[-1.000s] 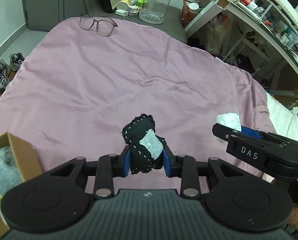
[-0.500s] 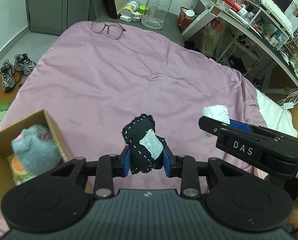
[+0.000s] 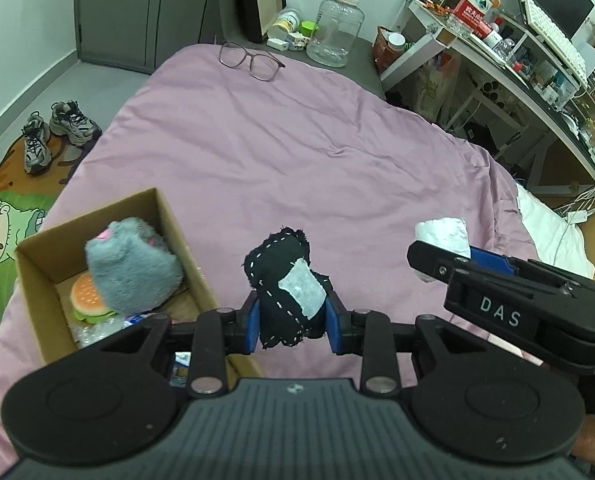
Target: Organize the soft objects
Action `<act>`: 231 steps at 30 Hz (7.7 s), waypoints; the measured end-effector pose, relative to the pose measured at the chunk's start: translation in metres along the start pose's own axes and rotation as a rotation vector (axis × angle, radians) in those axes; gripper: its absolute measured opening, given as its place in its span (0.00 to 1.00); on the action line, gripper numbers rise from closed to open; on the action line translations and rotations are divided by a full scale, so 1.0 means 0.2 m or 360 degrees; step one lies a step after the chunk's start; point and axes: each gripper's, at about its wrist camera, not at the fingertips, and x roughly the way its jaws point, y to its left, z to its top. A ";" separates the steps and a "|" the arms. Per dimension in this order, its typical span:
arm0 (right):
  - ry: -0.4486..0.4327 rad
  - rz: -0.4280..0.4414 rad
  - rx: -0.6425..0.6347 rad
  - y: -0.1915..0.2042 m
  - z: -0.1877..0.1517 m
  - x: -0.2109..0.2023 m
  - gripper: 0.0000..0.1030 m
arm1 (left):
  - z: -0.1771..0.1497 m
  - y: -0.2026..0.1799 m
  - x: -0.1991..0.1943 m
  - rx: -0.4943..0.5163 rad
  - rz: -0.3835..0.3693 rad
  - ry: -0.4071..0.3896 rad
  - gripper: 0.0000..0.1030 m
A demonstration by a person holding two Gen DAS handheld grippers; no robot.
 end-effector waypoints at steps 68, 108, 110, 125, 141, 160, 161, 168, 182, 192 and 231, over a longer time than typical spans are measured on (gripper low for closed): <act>0.0234 0.0235 -0.0109 0.42 -0.13 0.02 0.63 | -0.10 0.54 -0.10 -0.0345 0.0124 0.0094 0.59; -0.0061 0.0267 0.0026 -0.17 -0.09 -0.69 1.00 | -0.20 -0.05 -0.64 -0.0064 0.0226 -0.0213 0.99; -0.0081 0.0274 0.0017 -0.18 -0.10 -0.74 1.00 | -0.21 -0.06 -0.67 -0.0075 0.0203 -0.0239 0.99; -0.0190 0.0323 -0.0025 -0.20 -0.17 -0.99 1.00 | -0.44 -0.25 -0.88 0.0031 0.0189 -0.0365 0.99; -0.0207 0.0299 -0.0035 -0.18 -0.29 -1.07 1.00 | -0.64 -0.35 -0.96 -0.0012 0.0238 -0.0525 0.99; -0.0191 0.0292 -0.0078 -0.22 -0.37 -1.07 1.00 | -0.67 -0.46 -0.93 0.0063 0.0393 -0.0554 0.99; -0.0195 0.0281 -0.0084 -0.22 -0.36 -1.07 1.00 | -0.67 -0.46 -0.92 0.0056 0.0393 -0.0550 0.99; -0.0194 0.0246 -0.0091 -0.23 -0.36 -1.06 1.00 | -0.65 -0.47 -0.89 0.0046 0.0375 -0.0519 1.00; -0.0184 0.0196 -0.0098 -0.23 -0.37 -1.05 1.00 | -0.64 -0.48 -0.87 0.0062 0.0382 -0.0505 0.99; -0.0194 0.0153 -0.0117 -0.21 -0.37 -1.06 1.00 | -0.65 -0.49 -0.88 0.0066 0.0387 -0.0505 0.99; -0.0185 0.0157 -0.0113 -0.22 -0.36 -1.06 1.00 | -0.68 -0.50 -0.87 0.0053 0.0414 -0.0499 0.99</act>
